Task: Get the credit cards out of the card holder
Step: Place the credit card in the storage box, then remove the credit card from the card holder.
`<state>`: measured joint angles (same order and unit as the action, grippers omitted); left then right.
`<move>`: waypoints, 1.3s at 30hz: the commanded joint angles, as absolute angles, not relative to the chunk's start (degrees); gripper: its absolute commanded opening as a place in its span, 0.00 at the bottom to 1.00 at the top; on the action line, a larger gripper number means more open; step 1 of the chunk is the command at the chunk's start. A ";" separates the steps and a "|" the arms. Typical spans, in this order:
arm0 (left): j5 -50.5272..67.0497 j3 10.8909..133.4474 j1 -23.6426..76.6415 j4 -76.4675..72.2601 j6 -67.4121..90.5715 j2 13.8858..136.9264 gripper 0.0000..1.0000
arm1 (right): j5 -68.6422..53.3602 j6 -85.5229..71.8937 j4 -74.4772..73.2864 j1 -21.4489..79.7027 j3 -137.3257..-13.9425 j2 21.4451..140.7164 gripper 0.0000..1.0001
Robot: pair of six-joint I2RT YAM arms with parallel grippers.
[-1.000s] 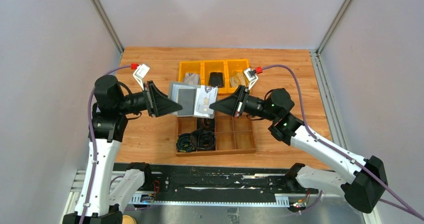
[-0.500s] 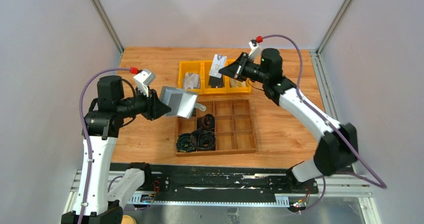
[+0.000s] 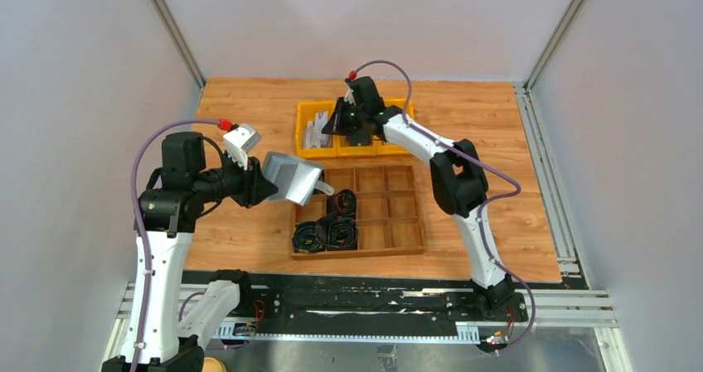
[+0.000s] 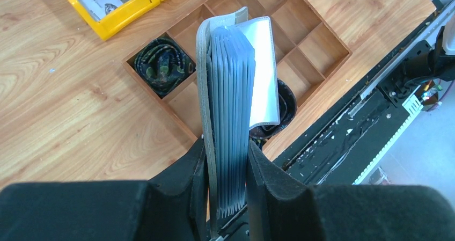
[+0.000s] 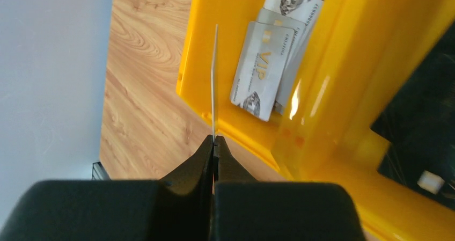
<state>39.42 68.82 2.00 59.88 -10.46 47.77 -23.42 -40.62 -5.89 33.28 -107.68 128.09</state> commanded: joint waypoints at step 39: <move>54.39 70.94 1.74 59.36 -8.87 46.65 0.00 | -41.72 -42.87 15.09 43.92 -70.19 81.66 0.81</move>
<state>50.59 70.61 2.00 60.20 -8.54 46.72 -35.90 -42.19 11.16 39.94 -78.15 84.12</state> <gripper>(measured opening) 0.281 0.801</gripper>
